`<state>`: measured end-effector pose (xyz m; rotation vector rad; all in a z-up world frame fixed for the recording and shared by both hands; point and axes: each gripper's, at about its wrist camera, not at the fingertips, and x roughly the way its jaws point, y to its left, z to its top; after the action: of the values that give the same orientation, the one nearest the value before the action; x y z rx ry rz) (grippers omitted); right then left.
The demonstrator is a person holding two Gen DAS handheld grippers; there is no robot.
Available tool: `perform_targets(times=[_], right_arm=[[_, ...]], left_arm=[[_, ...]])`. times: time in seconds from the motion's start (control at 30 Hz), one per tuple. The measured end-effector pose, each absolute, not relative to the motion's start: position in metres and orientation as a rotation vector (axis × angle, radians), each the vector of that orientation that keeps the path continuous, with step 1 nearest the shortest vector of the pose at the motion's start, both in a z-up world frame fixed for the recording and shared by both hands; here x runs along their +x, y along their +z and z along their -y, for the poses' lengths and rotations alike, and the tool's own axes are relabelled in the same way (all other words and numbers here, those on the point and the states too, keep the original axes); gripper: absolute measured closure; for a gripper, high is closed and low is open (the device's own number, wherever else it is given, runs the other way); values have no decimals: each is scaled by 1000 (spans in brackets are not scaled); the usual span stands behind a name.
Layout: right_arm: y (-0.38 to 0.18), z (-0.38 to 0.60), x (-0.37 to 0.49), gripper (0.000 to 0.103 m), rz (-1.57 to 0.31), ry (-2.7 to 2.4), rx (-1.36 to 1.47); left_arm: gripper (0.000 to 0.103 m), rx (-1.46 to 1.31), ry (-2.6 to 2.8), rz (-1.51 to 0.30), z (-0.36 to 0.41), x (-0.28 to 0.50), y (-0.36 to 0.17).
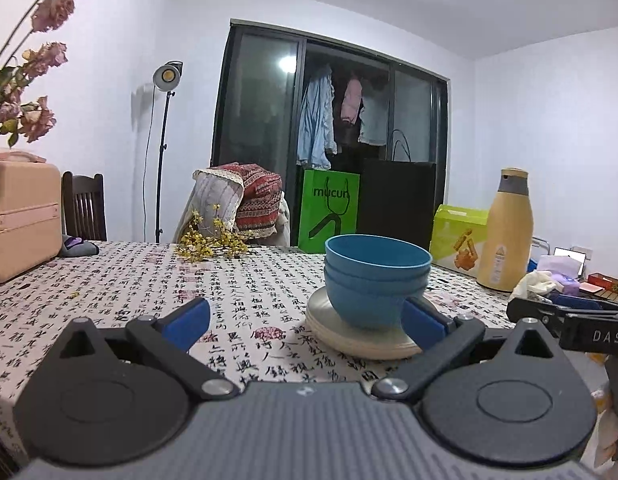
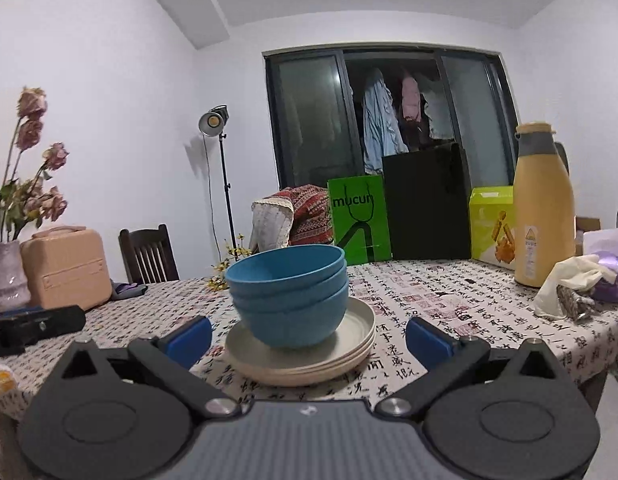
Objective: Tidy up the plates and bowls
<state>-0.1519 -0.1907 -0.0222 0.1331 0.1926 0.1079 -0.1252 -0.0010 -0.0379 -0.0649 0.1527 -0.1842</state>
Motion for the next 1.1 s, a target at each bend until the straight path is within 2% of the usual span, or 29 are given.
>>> perform_targets(times=[0.53, 1.1], right_arm=[[-29, 169, -216, 0, -177, 132, 75], [-30, 164, -217, 0, -197, 127, 70]], left_arm=[[0, -73, -180, -154, -14, -178, -57], [0, -77, -202, -177, -16, -178, -64]])
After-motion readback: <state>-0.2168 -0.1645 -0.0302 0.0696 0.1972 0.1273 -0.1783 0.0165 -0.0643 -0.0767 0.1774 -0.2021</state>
